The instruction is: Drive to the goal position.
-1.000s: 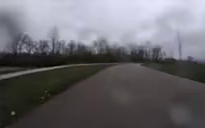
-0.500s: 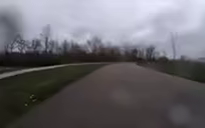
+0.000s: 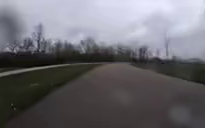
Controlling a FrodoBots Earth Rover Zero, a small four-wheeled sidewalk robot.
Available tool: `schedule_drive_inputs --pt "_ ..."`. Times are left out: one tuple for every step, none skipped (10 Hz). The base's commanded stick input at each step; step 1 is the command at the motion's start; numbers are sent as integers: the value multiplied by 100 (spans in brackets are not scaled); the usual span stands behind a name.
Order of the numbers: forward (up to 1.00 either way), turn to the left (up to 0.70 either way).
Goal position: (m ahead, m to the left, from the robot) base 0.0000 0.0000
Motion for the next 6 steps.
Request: schedule_drive_inputs --pt "70 0" --pt "70 0" --pt "70 0" --pt "70 0" --pt "70 0" --pt "70 0"
